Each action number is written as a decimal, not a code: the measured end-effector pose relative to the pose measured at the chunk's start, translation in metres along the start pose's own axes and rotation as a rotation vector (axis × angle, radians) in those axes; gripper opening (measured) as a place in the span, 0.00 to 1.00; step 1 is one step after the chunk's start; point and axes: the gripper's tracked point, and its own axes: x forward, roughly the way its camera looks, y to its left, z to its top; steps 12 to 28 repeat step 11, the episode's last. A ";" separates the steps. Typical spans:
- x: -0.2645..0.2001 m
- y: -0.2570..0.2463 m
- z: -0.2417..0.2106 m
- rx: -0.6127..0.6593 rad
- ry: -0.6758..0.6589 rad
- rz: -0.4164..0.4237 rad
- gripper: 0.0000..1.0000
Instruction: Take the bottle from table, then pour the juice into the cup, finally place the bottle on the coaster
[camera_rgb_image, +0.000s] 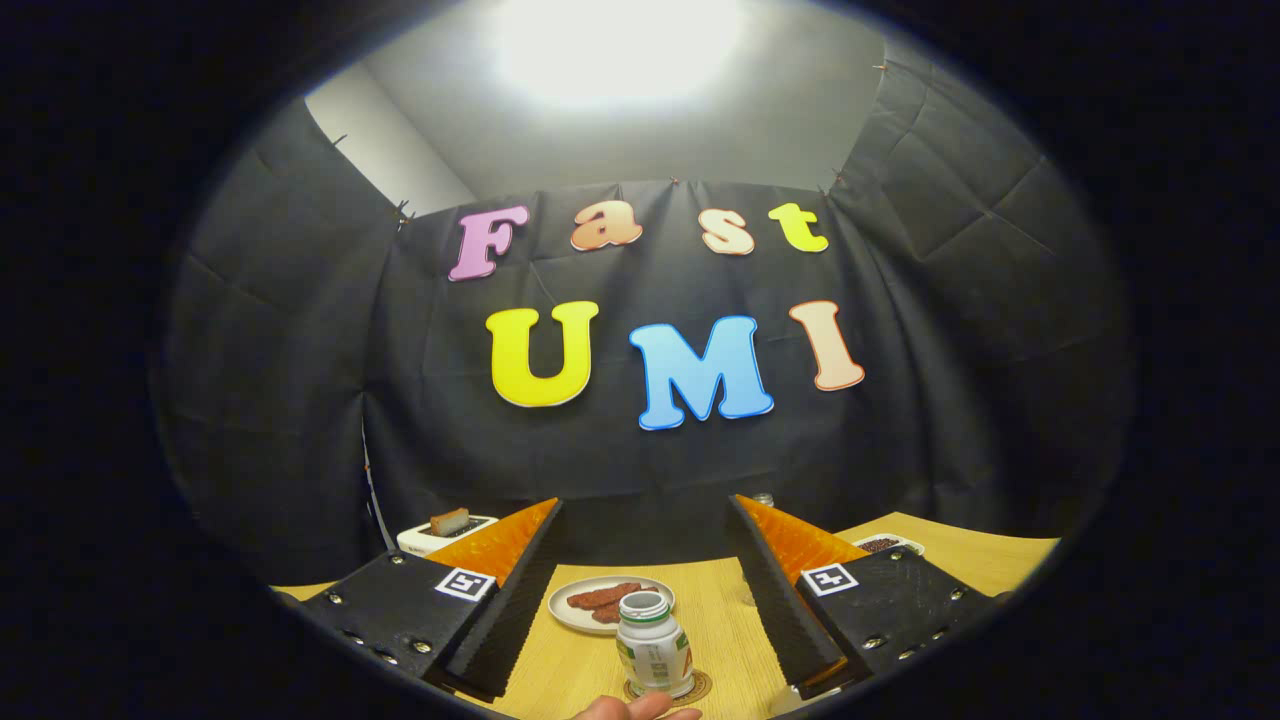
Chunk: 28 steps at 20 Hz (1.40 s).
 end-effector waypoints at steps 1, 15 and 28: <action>-0.004 -0.009 0.006 -0.003 -0.008 -0.008 0.96; -0.046 -0.245 -0.014 -0.086 0.024 -0.255 0.96; -0.046 -0.245 -0.014 -0.086 0.024 -0.255 0.96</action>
